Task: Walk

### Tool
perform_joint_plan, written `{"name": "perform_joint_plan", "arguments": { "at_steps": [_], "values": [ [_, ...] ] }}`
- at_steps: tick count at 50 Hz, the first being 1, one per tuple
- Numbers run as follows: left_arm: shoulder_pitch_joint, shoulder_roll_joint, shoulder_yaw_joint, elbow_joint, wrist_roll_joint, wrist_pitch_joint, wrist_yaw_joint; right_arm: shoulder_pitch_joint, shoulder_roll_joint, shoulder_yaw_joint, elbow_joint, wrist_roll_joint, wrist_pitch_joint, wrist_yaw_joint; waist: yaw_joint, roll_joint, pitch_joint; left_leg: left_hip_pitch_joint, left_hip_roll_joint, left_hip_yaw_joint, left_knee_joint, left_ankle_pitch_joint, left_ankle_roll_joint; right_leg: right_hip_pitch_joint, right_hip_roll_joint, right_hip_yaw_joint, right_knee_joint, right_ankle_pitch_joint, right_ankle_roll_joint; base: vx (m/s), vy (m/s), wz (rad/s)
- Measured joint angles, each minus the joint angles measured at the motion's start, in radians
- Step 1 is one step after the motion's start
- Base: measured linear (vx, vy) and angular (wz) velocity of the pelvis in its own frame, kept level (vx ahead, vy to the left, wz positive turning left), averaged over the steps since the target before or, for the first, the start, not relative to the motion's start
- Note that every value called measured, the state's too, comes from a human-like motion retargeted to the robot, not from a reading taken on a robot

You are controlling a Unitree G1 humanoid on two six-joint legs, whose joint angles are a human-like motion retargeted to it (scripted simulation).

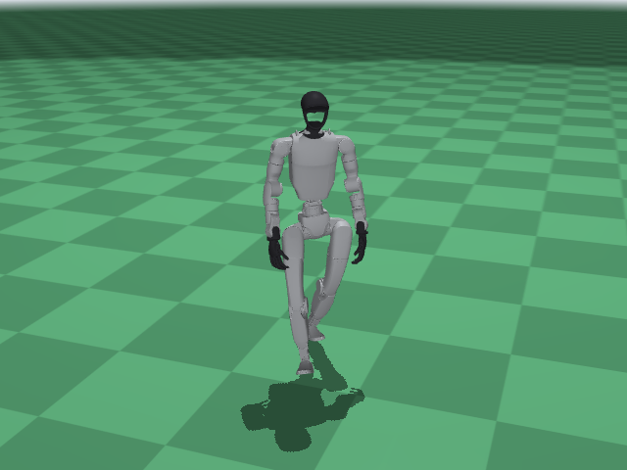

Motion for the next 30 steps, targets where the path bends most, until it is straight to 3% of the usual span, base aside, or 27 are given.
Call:
{"name": "perform_joint_plan", "arguments": {
  "at_steps": [7,13,18,20,23,26,30],
  "values": [
    [-0.001,-0.004,0.0,0.016,0.005,-0.005,-0.002,0.02,0.001,-0.012,0.014,0.008,0.0,-0.004,0.007,-0.003,-0.031,0.028,0.009,-0.008,0.044,-0.023,-0.013,-0.003,0.003,-0.021,-0.005,0.044,-0.005,0.3,-0.09,0.01],
    [-0.002,-0.003,0.013,0.018,-0.009,-0.013,0.003,0.03,-0.001,-0.016,0.024,0.018,-0.006,-0.006,0.006,0.024,-0.037,0.064,0.074,-0.007,0.161,-0.019,-0.073,0.056,0.047,-0.03,0.062,0.064,-0.046,0.38,-0.1,0.01],
    [-0.004,0.007,0.023,0.007,-0.035,-0.018,0.011,0.034,-0.004,-0.014,0.027,0.027,-0.012,-0.007,0.008,0.083,-0.036,0.04,0.196,-0.005,0.404,0.018,-0.172,0.127,0.15,-0.054,0.092,0.027,-0.106,0.36,-0.11,-0.07],
    [-0.011,0.015,0.03,-0.005,-0.048,-0.018,0.015,0.025,-0.01,-0.01,0.028,0.033,-0.013,-0.006,0.008,0.129,-0.034,0.008,0.281,-0.008,0.53,0.084,-0.236,0.181,0.231,-0.079,0.035,0.033,-0.14,0.33,-0.12,-0.08],
    [-0.014,0.02,0.039,-0.031,-0.058,-0.02,0.031,0.021,-0.018,-0.007,0.023,0.035,-0.014,-0.013,0.019,0.164,-0.028,-0.045,0.376,0.0,0.716,0.284,-0.323,0.227,0.3,-0.09,0.021,0.022,-0.176,0.29,-0.09,-0.11],
    [-0.023,0.025,0.046,-0.062,-0.065,-0.019,0.049,0.015,-0.027,-0.007,0.019,0.034,-0.014,-0.026,0.035,0.185,-0.021,-0.112,0.463,0.012,0.878,0.36,-0.335,0.27,0.351,-0.093,0.012,0.007,-0.202,0.29,-0.07,-0.12],
    [-0.039,0.025,0.058,-0.094,-0.075,-0.014,0.071,0.005,-0.036,-0.006,0.022,0.032,-0.01,-0.047,0.063,0.187,-0.01,-0.208,0.568,0.045,1.029,0.319,-0.28,0.322,0.382,-0.084,0.014,-0.027,-0.218,0.3,-0.07,-0.14]
  ]
}}
